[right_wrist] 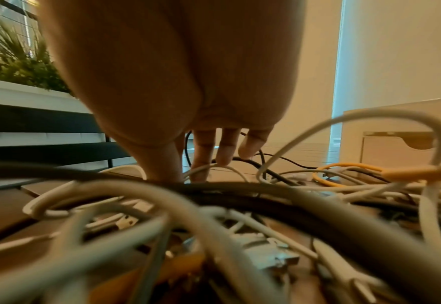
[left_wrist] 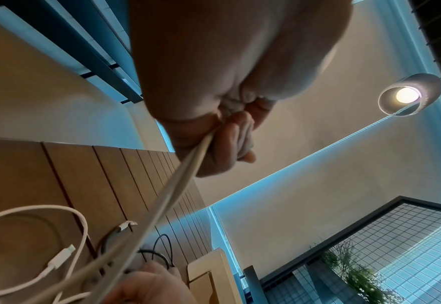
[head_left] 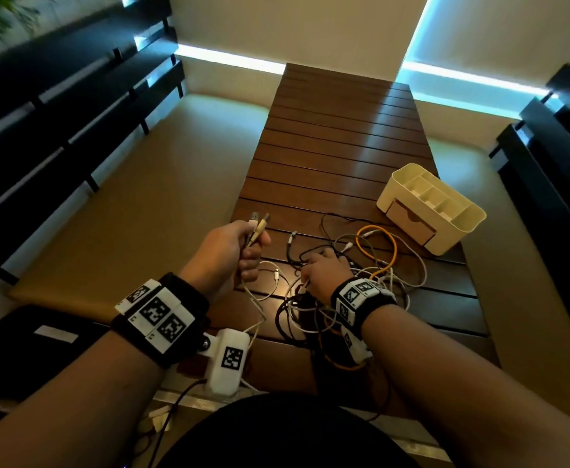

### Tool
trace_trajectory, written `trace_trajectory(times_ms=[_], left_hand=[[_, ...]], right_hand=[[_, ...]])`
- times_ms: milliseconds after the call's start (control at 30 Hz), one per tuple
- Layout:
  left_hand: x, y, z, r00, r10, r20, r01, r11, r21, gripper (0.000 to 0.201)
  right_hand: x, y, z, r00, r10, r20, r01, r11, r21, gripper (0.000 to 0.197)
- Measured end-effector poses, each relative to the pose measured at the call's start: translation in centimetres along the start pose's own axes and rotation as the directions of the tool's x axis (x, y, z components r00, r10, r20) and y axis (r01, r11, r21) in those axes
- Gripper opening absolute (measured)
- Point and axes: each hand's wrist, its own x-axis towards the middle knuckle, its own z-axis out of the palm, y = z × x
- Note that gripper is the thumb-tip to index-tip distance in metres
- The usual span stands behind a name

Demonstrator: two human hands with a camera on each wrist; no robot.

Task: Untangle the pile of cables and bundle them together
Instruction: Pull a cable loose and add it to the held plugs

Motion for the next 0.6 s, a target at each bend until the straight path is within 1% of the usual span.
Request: trace_trajectory(times_ms=[67, 133, 167, 200, 233, 267, 300, 333, 400, 433, 567, 600], left_hand=[[0.2, 0.0, 0.1, 1.0, 0.007, -0.008, -0.007, 1.0, -0.006, 0.032], [0.6, 0.0, 0.2, 1.0, 0.012, -0.022, -0.013, 1.0, -0.015, 0.031], [0.7, 0.0, 0.4, 0.999, 0.018, -0.033, -0.019, 1.0, -0.021, 0.031], [0.9, 0.0, 0.6, 0.999, 0.025, -0.044, -0.027, 0.999, -0.028, 0.031], [1.0, 0.0, 0.9, 0.998, 0.034, -0.054, -0.036, 0.999, -0.033, 0.031], [1.1, 0.1, 1.2, 0.997, 0.041, -0.061, -0.043, 0.999, -0.032, 0.03], [1.2, 0.1, 1.7, 0.997, 0.048, -0.063, -0.05, 0.998, -0.026, 0.03], [1.3, 0.2, 2.2, 0.997, 0.054, -0.063, -0.055, 0.998, -0.013, 0.029], [1.5, 0.3, 3.1, 0.996, 0.072, -0.055, -0.07, 0.997, 0.029, 0.027], [1.6, 0.3, 3.5, 0.995, 0.084, -0.049, -0.081, 0.995, 0.056, 0.027], [1.9, 0.3, 5.2, 0.991, 0.134, -0.014, -0.131, 0.985, 0.115, 0.024], [1.9, 0.3, 5.5, 0.989, 0.148, -0.004, -0.146, 0.98, 0.134, 0.023]], right_hand=[[-0.5, 0.4, -0.5, 0.997, 0.028, -0.077, -0.029, 1.0, -0.009, 0.02], [-1.2, 1.1, -1.4, 0.971, 0.092, -0.219, -0.08, 0.995, 0.061, 0.018], [-1.6, 1.5, -2.0, 0.938, 0.128, -0.321, -0.099, 0.989, 0.107, 0.02], [-1.9, 1.8, -2.8, 0.89, 0.166, -0.425, -0.104, 0.98, 0.167, 0.02], [-2.4, 2.0, -3.8, 0.83, 0.203, -0.52, -0.08, 0.965, 0.249, 0.02], [-3.0, 2.1, -4.8, 0.772, 0.241, -0.588, -0.027, 0.937, 0.348, 0.019], [-3.5, 2.0, -5.8, 0.731, 0.282, -0.622, 0.042, 0.891, 0.453, 0.017], [-4.0, 1.9, -6.7, 0.709, 0.325, -0.626, 0.107, 0.828, 0.551, 0.014], [-5.1, 1.4, -8.4, 0.711, 0.397, -0.581, 0.177, 0.698, 0.694, 0.009], [-5.7, 1.2, -9.0, 0.721, 0.409, -0.559, 0.194, 0.655, 0.73, 0.008], [-7.7, 0.5, -10.3, 0.74, 0.401, -0.541, 0.247, 0.586, 0.772, 0.009], [-8.2, 0.4, -10.3, 0.754, 0.397, -0.523, 0.249, 0.564, 0.787, 0.009]])
